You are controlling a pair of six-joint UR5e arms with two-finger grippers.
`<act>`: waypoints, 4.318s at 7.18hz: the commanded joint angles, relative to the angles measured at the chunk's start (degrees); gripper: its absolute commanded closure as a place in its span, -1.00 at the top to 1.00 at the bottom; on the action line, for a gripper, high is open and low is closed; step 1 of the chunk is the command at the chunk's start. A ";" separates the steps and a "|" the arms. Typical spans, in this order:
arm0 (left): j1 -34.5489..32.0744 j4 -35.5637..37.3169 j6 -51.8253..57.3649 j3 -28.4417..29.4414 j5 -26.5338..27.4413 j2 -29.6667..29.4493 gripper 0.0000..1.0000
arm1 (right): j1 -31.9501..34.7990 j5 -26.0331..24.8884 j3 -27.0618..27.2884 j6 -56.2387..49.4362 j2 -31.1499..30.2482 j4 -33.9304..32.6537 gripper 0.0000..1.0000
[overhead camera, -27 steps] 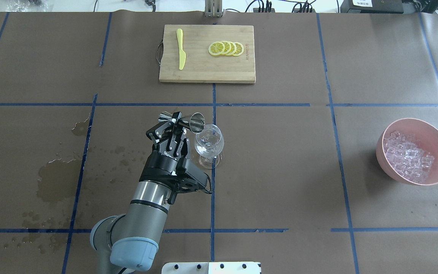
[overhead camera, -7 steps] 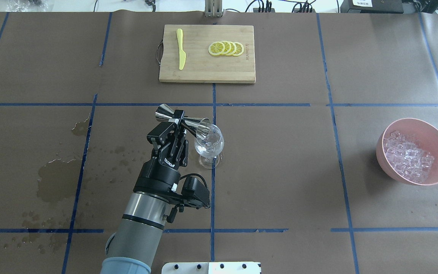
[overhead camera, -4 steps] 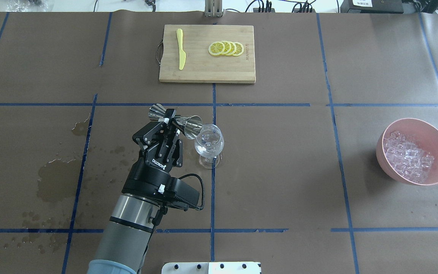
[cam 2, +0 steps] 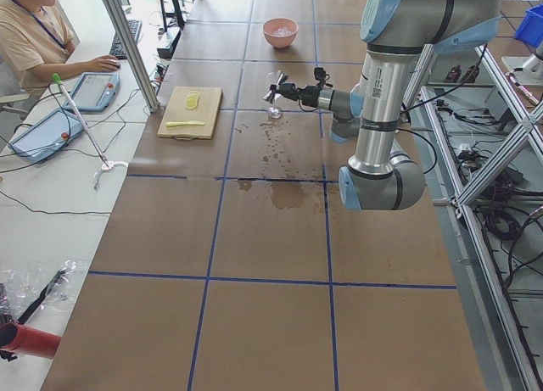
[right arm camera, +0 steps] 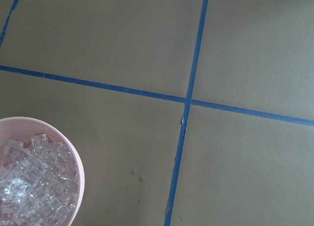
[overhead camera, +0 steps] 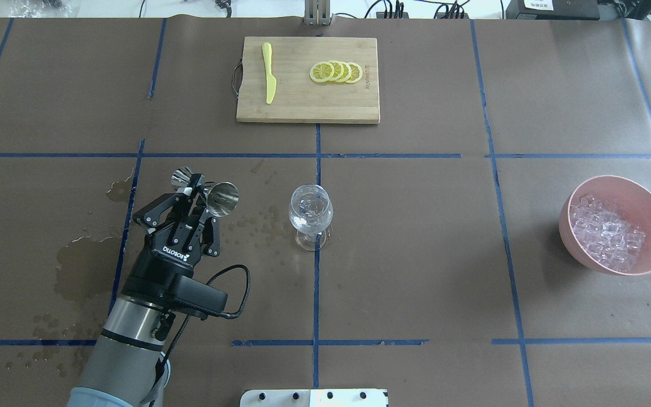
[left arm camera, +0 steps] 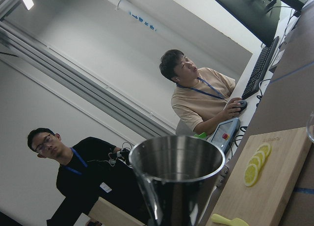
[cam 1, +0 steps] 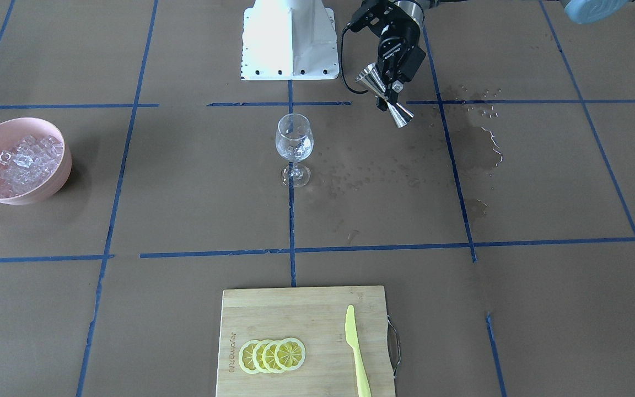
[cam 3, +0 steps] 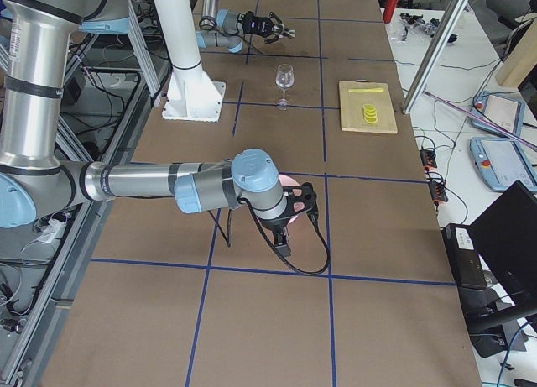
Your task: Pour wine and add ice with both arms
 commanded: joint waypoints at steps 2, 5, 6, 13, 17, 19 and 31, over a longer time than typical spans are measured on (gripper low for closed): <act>2.94 -13.66 -0.05 0.09 0.00 11.74 -1.00 | 0.00 0.08 0.17 0.00 0.03 0.00 1.00; 6.99 -27.20 -0.05 0.09 0.00 23.26 -1.00 | 0.09 -0.01 0.17 -0.09 -0.06 0.00 1.00; 7.17 -30.20 -0.57 0.27 0.08 23.99 -1.00 | 0.09 -0.01 0.44 -0.09 -0.06 0.00 1.00; 26.49 -42.98 -39.83 0.71 4.44 28.04 -1.00 | 0.09 -0.01 1.05 -0.09 -0.06 0.00 1.00; 26.17 -43.33 -39.51 -0.70 8.17 28.12 -1.00 | 0.09 -0.01 1.05 -0.09 -0.06 0.00 1.00; 22.49 -40.02 -39.25 -2.36 8.26 26.82 -1.00 | 0.09 -0.01 1.05 0.00 -0.06 0.00 1.00; 36.68 -22.25 -7.69 -17.64 -0.88 20.30 -1.00 | 1.58 -0.19 0.35 -0.09 -1.73 0.00 1.00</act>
